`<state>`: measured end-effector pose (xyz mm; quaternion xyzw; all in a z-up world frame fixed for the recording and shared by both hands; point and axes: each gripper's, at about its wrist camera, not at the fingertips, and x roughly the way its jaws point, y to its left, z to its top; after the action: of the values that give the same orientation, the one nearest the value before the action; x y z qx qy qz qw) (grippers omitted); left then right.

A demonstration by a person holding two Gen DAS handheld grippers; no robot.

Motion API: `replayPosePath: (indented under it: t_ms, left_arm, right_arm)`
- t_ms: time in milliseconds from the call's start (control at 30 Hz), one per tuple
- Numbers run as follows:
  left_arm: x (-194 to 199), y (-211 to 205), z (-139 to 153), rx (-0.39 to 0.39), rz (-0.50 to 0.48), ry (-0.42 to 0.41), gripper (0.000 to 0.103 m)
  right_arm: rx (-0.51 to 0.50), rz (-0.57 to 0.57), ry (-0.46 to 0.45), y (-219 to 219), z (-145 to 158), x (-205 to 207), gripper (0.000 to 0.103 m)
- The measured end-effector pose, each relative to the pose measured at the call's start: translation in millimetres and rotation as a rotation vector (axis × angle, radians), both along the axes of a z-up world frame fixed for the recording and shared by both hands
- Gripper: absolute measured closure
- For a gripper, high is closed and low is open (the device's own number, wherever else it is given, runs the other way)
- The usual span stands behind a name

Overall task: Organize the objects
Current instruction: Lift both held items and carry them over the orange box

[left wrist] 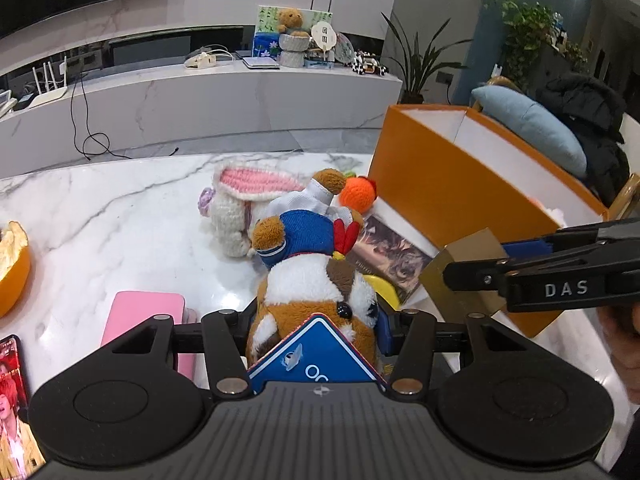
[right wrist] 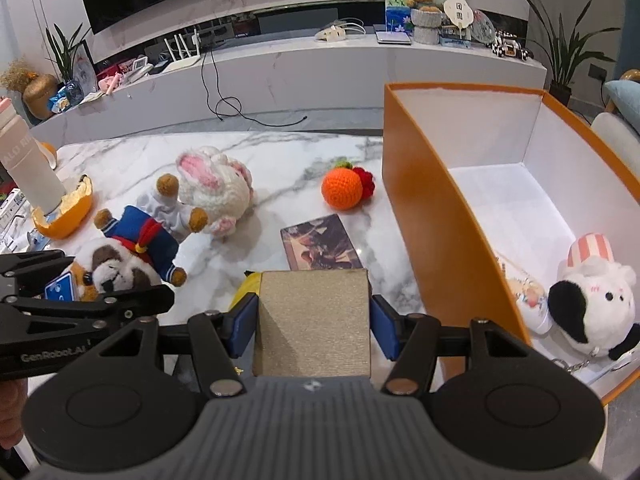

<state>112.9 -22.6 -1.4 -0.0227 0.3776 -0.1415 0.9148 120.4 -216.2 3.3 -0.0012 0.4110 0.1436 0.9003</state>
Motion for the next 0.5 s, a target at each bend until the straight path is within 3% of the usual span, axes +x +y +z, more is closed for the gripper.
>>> replayPosePath:
  t_ms: [500]
  left_arm:
    - [-10.4,-38.5,34.4,0.019,-0.009,-0.069,0.043]
  right_arm:
    - [0.049,-0.018,-0.113,-23.2,46.5,-15.6,0.041]
